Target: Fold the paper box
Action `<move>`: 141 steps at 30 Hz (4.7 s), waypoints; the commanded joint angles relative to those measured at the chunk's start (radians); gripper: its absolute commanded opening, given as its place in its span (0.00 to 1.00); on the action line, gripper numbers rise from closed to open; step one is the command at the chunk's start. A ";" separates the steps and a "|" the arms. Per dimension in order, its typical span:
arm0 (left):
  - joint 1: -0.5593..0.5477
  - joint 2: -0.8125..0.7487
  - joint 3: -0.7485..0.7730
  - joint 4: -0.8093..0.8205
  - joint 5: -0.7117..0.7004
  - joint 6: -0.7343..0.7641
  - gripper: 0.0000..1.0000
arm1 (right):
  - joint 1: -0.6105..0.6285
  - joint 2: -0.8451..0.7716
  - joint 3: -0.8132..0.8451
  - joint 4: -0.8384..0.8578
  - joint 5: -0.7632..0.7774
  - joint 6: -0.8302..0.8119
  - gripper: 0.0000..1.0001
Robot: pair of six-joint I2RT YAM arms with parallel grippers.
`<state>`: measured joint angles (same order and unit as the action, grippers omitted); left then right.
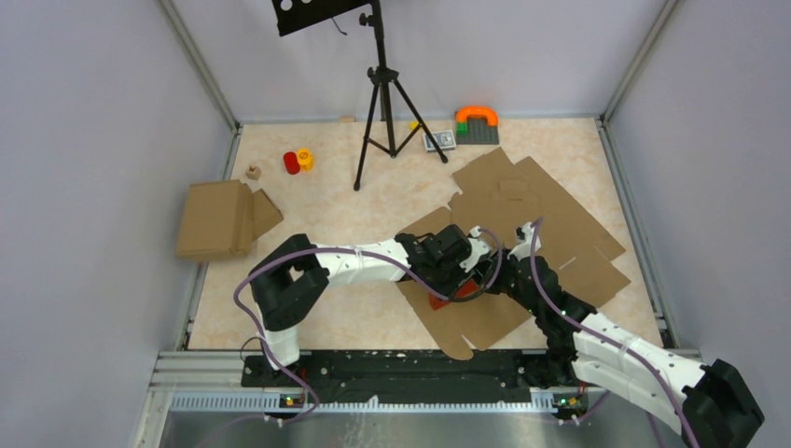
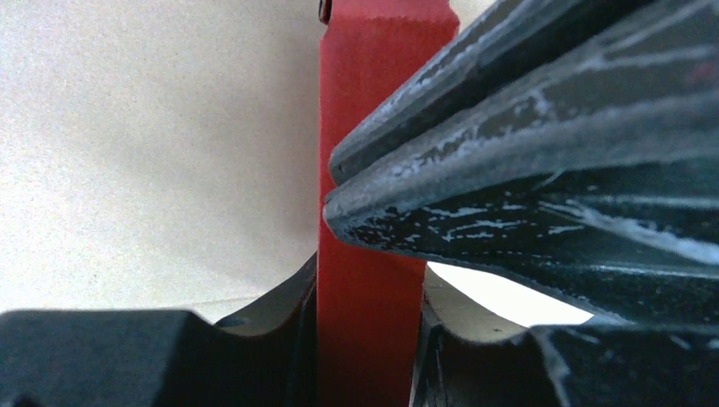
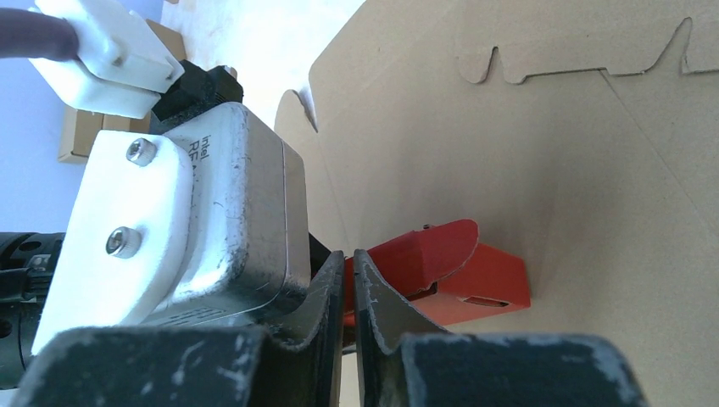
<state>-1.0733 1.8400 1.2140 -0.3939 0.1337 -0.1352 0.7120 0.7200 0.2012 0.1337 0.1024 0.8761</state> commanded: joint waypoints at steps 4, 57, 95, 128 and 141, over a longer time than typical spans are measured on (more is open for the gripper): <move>-0.009 -0.008 0.010 0.012 -0.016 0.026 0.38 | -0.005 -0.005 -0.018 -0.081 -0.023 -0.023 0.12; -0.010 -0.024 0.064 -0.052 -0.008 0.028 0.39 | -0.005 -0.002 -0.008 -0.086 -0.030 -0.038 0.09; 0.000 -0.126 -0.012 -0.205 0.081 0.198 0.27 | -0.006 -0.414 -0.008 -0.254 -0.089 -0.493 0.55; 0.138 -0.260 -0.060 -0.279 0.302 0.224 0.26 | 0.045 -0.055 -0.005 0.275 -0.285 -1.066 0.38; 0.136 -0.243 -0.007 -0.333 0.351 0.244 0.26 | 0.078 -0.070 -0.002 0.308 -0.434 -1.149 0.16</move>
<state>-0.9356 1.6249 1.1568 -0.7238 0.4526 0.0845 0.7727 0.6624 0.1467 0.3756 -0.2497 -0.2432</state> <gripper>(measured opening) 0.315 0.215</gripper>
